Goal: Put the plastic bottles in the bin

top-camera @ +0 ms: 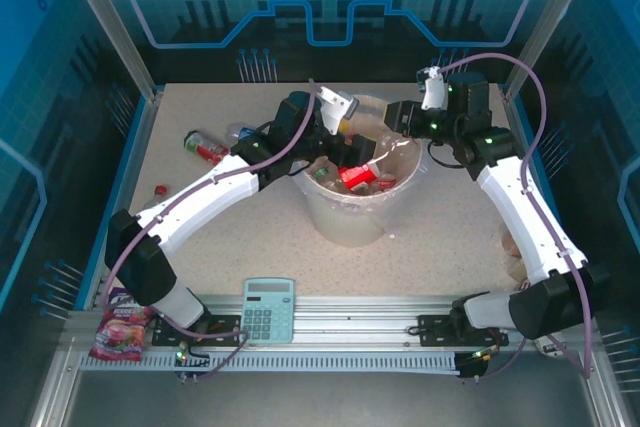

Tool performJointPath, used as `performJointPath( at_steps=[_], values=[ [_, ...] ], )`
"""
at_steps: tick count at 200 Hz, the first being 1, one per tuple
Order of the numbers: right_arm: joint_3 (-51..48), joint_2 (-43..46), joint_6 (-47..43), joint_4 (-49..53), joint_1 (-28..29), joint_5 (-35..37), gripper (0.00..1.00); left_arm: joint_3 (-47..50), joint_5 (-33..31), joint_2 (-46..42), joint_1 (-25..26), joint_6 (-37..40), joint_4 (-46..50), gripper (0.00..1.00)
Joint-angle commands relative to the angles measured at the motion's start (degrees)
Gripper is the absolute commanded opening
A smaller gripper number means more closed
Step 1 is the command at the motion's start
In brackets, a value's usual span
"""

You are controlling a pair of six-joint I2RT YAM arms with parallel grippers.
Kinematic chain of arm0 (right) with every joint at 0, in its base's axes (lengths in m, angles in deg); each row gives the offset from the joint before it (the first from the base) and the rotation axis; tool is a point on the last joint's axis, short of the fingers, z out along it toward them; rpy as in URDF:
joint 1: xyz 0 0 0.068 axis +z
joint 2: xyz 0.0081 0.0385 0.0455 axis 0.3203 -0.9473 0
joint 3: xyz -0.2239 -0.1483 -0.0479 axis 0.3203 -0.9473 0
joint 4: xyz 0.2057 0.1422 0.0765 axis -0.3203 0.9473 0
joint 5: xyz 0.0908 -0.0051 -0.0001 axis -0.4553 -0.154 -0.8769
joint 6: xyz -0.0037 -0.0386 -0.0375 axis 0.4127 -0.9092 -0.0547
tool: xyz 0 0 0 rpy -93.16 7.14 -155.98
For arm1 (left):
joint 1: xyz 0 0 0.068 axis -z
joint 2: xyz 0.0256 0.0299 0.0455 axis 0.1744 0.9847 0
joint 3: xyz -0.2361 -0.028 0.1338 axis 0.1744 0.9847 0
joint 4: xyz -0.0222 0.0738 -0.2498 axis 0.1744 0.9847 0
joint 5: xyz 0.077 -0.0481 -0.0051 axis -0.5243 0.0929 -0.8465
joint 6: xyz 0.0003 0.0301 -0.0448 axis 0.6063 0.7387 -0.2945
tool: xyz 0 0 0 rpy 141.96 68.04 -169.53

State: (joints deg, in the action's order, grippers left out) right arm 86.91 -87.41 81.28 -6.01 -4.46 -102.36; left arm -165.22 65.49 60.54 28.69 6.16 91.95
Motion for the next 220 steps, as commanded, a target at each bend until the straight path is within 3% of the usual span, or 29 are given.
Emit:
performJointPath(
  at_steps=[1,39,71,106,152,188,205,220],
  values=[
    [1.83,-2.71,-0.83,4.62,2.02,-1.82,0.34,0.65,6.63,-1.18,1.08,0.24,-0.09,0.91],
    [10.77,-4.0,-3.88,9.7,1.04,-1.57,0.35,2.13,7.57,-0.83,1.16,0.9,-0.08,0.91],
    [15.72,-4.63,-5.59,13.38,-0.25,-2.49,0.44,1.18,3.67,-0.79,1.04,2.21,2.46,0.9],
    [14.78,-1.79,-6.12,14.13,-4.58,-3.18,0.47,-0.78,2.98,-4.56,-1.59,1.65,5.26,0.99],
    [8.9,1.03,-7.23,13.66,-11.47,-6.19,0.49,-0.44,-3.79,-12.73,-12.58,-2.73,17.75,0.99],
    [4.07,3.0,-6.95,11.53,-13.97,-7.32,0.5,1.16,-19.51,-17.58,-24.72,-2.4,33.9,0.99],
    [1.92,3.3,-5.53,8.67,-14.53,-8.53,0.5,5.8,-17.03,-21.38,-30.18,-3.35,32.44,0.99],
    [1.72,2.29,-4.57,7.48,-14.57,-10.04,0.5,7.62,-16.03,-23.78,-31.53,-4.49,32.0,0.99]
  ],
)
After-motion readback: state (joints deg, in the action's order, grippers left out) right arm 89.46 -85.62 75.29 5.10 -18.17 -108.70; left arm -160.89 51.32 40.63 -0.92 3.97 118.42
